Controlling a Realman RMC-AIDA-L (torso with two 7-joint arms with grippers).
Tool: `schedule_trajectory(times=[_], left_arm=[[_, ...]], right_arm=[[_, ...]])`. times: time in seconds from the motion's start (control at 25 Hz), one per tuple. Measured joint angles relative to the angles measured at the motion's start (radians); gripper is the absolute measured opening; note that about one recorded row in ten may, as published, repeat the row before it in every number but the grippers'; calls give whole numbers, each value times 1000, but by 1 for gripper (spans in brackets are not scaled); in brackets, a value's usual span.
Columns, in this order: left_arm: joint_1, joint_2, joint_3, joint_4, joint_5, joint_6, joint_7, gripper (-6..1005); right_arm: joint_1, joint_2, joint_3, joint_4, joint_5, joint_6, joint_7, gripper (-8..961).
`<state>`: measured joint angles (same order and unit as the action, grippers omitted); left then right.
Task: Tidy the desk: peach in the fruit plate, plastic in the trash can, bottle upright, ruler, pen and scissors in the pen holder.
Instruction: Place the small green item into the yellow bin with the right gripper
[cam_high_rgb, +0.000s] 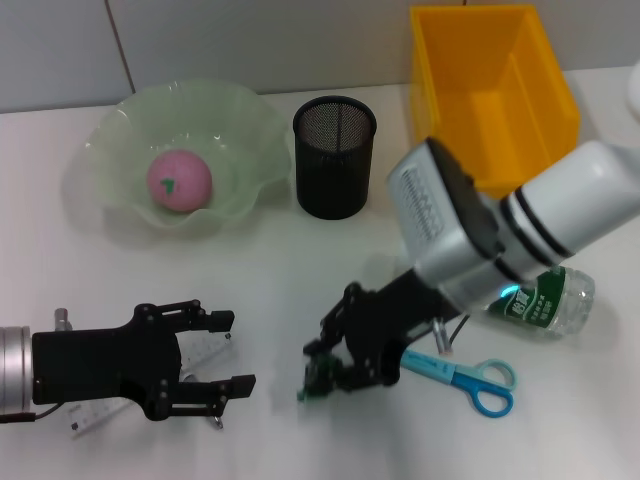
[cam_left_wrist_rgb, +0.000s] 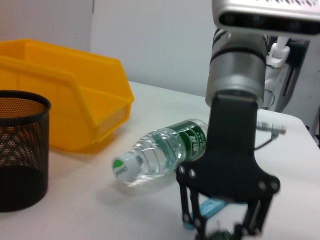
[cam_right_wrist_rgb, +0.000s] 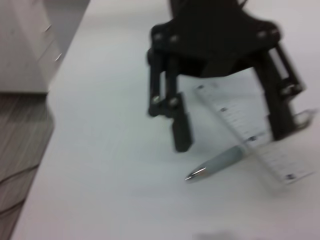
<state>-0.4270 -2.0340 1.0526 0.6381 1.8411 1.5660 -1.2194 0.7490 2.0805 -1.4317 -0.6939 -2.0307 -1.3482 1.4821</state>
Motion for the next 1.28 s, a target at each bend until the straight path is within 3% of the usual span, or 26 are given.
schedule_trajectory(times=[0.36, 0.44, 0.48, 0.64, 0.88, 1.04, 1.28], left_arm=[[-6, -4, -11, 0, -3, -18, -4, 811], [-7, -10, -11, 0, -4, -18, -4, 811], [-7, -10, -11, 0, -4, -18, -4, 811], [-9, -23, -11, 0, -4, -19, -2, 811], [-22, -34, -11, -13, -5, -22, -1, 811], [-38, -35, -11, -49, -18, -28, -1, 811], [-44, -35, -3, -53, -20, -30, -7, 811]], right_arm=[[-83, -14, 254, -128, -5, -13, 23, 279], [-108, -14, 383, -177, 0, -38, 23, 274], [-108, -14, 383, -177, 0, -38, 23, 271], [-143, -6, 557, -216, 92, -53, -10, 265], [-185, -5, 643, -196, 263, 24, -77, 264], [-218, -3, 664, -106, 475, 132, -195, 265], [-223, -1, 652, -20, 551, 221, -298, 266]])
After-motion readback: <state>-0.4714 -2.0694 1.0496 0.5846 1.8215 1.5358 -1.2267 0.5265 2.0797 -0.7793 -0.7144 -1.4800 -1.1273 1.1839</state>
